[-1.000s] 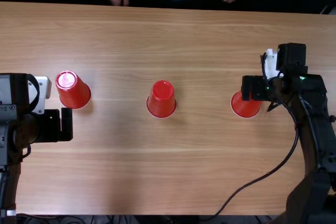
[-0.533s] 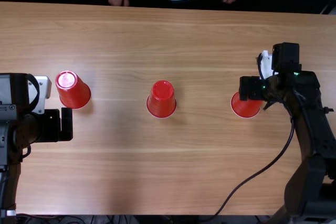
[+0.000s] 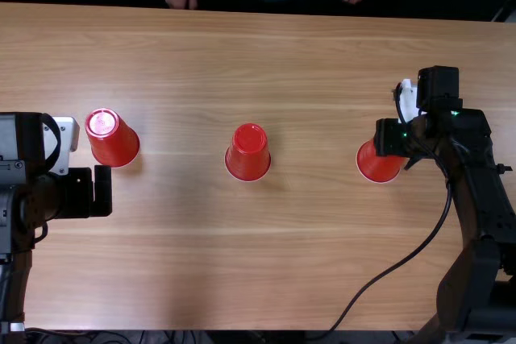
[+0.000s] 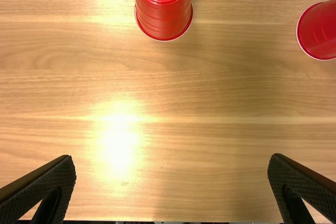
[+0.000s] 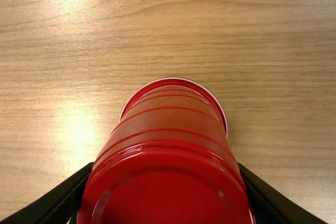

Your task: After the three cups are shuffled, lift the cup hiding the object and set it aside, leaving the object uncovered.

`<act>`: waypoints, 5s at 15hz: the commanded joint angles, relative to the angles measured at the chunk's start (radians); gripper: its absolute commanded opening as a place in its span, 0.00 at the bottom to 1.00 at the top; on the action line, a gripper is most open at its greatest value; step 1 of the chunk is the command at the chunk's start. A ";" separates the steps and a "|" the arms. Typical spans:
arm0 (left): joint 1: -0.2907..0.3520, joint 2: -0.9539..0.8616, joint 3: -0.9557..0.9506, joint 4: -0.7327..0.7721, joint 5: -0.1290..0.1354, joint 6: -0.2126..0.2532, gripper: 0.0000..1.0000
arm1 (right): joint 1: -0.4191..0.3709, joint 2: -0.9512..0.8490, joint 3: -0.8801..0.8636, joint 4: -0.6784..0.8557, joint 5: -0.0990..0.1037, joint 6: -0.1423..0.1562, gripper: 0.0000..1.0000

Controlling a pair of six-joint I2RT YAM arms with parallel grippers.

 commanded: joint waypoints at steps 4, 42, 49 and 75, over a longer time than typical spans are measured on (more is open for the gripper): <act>-0.003 0.004 0.029 0.002 0.014 -0.004 1.00 | 0.011 -0.138 0.034 -0.004 -0.017 0.067 0.25; 0.002 -0.098 -0.079 -0.002 0.013 0.001 1.00 | -0.263 -0.517 -0.166 -0.034 -0.017 -0.019 1.00; 0.002 -0.141 -0.082 -0.003 0.014 0.001 1.00 | 0.113 -0.531 -0.106 -0.052 -0.017 0.001 1.00; 0.008 -1.072 -0.784 0.252 0.016 -0.010 1.00 | 0.071 -1.701 -0.762 0.007 -0.007 0.143 1.00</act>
